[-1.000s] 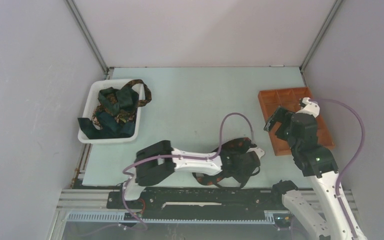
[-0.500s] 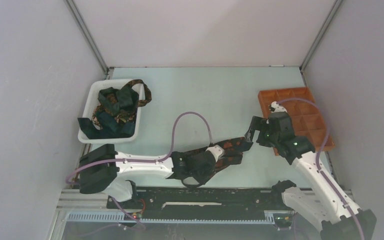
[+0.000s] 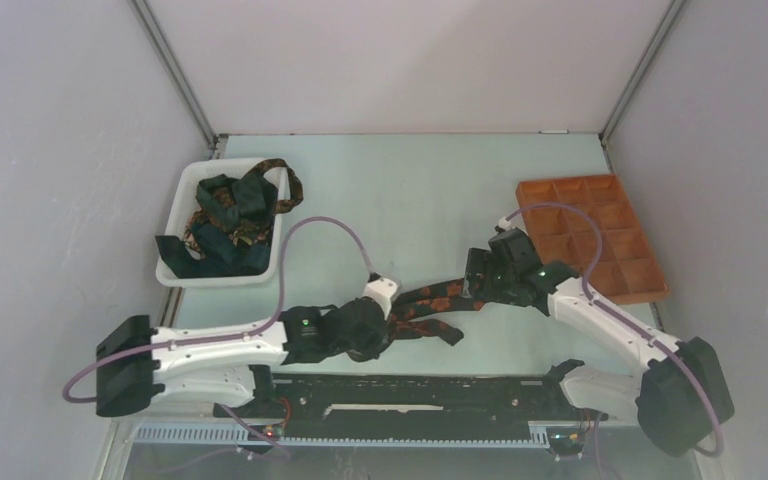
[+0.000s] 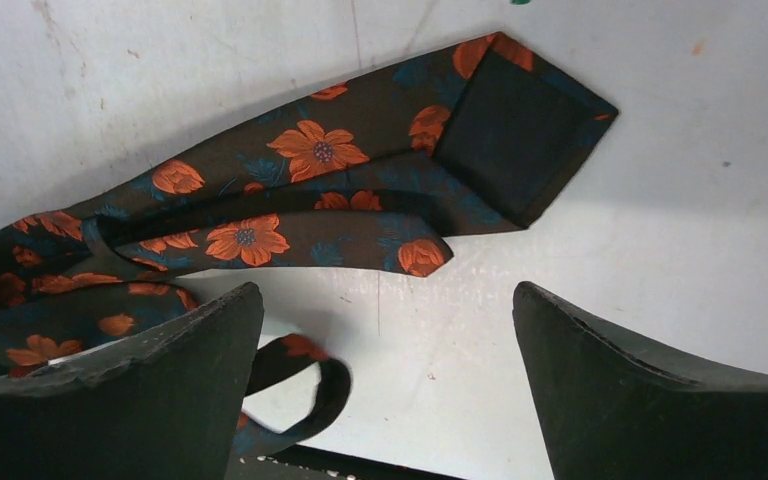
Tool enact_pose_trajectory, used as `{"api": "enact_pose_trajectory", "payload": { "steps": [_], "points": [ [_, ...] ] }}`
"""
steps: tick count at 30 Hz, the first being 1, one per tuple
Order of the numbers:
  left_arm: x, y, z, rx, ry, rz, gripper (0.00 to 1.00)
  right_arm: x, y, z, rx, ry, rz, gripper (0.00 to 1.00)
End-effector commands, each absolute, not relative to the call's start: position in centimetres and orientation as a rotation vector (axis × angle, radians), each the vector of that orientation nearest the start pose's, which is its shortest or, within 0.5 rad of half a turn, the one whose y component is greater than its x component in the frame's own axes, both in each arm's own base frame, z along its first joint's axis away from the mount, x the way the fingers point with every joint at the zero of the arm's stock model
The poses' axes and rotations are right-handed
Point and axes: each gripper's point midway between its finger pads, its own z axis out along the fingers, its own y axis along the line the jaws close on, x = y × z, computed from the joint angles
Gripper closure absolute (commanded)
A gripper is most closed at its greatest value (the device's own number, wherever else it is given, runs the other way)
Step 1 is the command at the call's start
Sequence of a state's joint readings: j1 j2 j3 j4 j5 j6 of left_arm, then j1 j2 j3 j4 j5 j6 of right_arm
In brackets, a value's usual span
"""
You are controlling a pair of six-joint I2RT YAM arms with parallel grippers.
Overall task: Roll the ties
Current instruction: Flatten out the tie at the center of the board.
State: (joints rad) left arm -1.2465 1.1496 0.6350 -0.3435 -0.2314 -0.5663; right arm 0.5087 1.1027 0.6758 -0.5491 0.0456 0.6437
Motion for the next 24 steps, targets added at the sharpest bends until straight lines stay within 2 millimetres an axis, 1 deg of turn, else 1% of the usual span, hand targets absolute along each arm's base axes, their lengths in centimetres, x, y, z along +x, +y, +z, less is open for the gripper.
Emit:
{"api": "enact_pose_trajectory", "payload": {
  "steps": [1,3,6,8,10,14,17,19,24],
  "points": [
    [13.8,-24.2,10.1,0.421,2.292,-0.560,1.00,23.2,16.1,7.1,0.182,2.556,0.406,0.03],
    [14.5,-22.8,11.1,0.287,2.244,-0.601,1.00,23.2,16.8,6.6,0.161,2.564,0.412,0.05],
    [15.1,-20.7,12.9,0.127,2.153,-0.670,1.00,23.3,17.4,5.9,0.149,2.580,0.414,0.09],
    [15.4,-19.2,13.9,0.023,2.092,-0.701,1.00,23.4,17.6,5.4,0.143,2.589,0.413,0.13],
    [15.5,-17.7,14.6,-0.055,2.047,-0.719,1.00,23.6,17.5,5.1,0.147,2.593,0.400,0.14],
    [15.9,-14.1,15.0,-0.255,1.991,-0.682,1.00,23.5,17.0,4.3,0.150,2.613,0.348,0.15],
    [15.9,-11.7,14.7,-0.383,1.962,-0.648,1.00,23.4,16.7,3.5,0.146,2.631,0.311,0.16],
    [16.0,-10.8,14.8,-0.429,1.932,-0.658,1.00,23.4,16.7,3.1,0.144,2.636,0.307,0.19],
    [15.8,-9.7,15.3,-0.462,1.895,-0.682,0.98,23.5,17.3,2.2,0.146,2.656,0.324,0.26]
  ]
}}
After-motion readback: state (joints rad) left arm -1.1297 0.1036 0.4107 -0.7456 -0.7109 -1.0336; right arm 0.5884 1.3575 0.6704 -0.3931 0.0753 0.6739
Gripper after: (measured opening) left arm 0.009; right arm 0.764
